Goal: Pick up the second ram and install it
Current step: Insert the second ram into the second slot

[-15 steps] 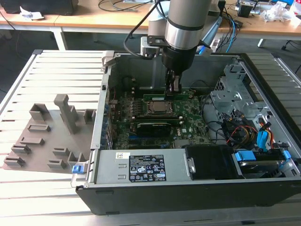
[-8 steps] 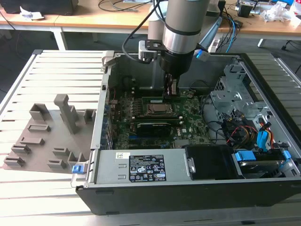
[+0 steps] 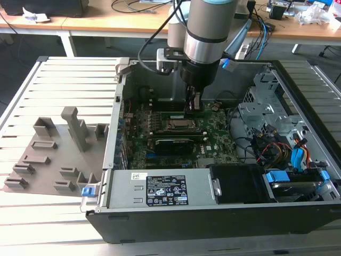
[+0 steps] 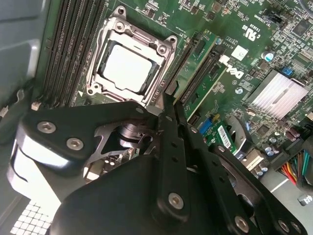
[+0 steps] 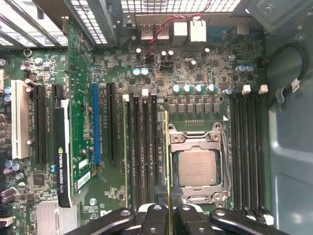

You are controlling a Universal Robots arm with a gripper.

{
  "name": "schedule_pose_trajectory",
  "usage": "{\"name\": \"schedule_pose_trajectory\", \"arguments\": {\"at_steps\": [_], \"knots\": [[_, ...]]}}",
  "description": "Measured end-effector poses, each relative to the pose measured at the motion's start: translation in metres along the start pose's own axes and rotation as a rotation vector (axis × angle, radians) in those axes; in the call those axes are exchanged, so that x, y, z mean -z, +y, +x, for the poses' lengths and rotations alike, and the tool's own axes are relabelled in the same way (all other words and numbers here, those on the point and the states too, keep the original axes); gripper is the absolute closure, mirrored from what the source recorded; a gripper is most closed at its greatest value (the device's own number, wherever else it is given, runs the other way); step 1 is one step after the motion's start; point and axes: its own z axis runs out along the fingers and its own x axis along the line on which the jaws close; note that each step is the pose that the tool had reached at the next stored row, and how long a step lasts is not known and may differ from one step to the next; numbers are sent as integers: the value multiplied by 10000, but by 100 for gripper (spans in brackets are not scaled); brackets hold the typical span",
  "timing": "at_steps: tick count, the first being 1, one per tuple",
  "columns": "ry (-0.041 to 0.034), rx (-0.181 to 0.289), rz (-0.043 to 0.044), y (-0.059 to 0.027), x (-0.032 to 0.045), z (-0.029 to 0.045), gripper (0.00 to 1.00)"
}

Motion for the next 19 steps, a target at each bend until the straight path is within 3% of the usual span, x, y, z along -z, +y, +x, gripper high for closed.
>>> {"name": "schedule_pose_trajectory", "arguments": {"at_steps": [9, 19], "knots": [[3, 1, -1, 35, -58, 22, 86], [2, 4, -1, 123, -208, 109, 86]]}}
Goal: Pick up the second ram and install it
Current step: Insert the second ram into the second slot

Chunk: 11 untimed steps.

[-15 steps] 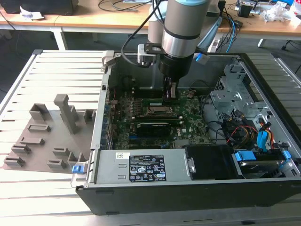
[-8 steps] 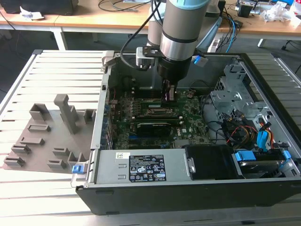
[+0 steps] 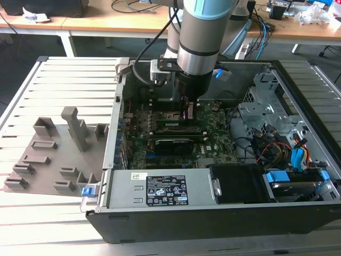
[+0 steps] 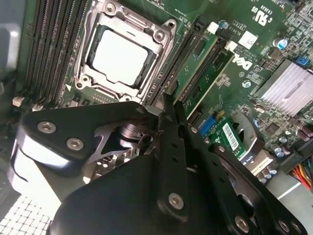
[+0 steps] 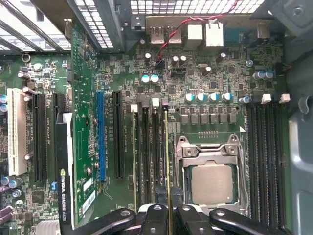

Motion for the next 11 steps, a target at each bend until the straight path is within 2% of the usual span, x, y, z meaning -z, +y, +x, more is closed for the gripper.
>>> {"name": "schedule_pose_trajectory", "arguments": {"at_steps": [7, 11], "knots": [[-2, 2, 1, 22, -67, 68, 86], [3, 63, -3, 20, -142, 78, 86]]}}
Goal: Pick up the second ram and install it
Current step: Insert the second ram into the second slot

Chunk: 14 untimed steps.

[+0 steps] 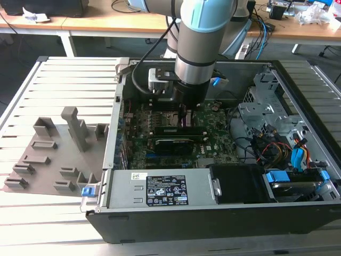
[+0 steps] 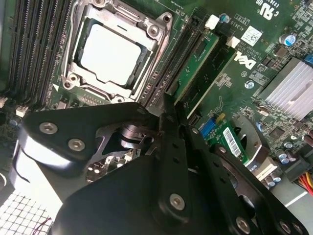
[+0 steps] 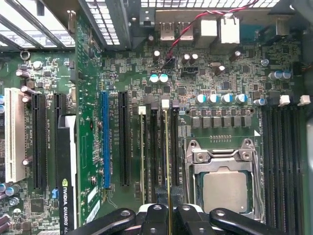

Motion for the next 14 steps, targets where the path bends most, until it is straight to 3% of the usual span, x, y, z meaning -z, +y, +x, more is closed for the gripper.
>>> {"name": "schedule_pose_trajectory", "arguments": {"at_steps": [4, 14], "knots": [[0, 9, 2, -2, -40, 1, 86], [10, 7, 1, -32, -41, 0, 86]]}}
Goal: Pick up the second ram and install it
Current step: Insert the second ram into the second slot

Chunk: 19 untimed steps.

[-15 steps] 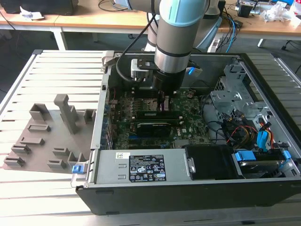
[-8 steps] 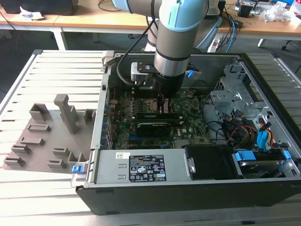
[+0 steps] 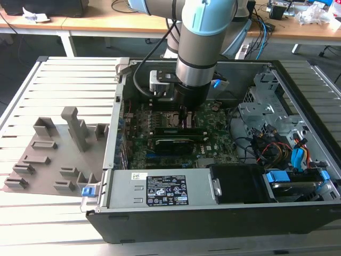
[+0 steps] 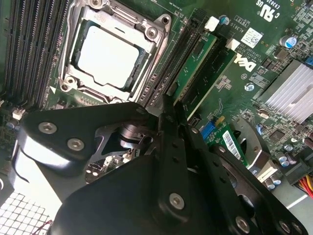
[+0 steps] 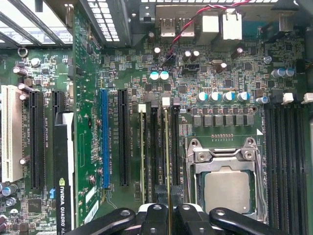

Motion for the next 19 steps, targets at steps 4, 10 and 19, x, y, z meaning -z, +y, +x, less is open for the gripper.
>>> {"name": "schedule_pose_trajectory", "arguments": {"at_steps": [4, 10, 19], "knots": [[0, -21, 0, -1, -1, -10, 86], [2, -29, -1, 0, -15, -9, 86], [-1, -17, 9, -3, -30, -11, 85]]}}
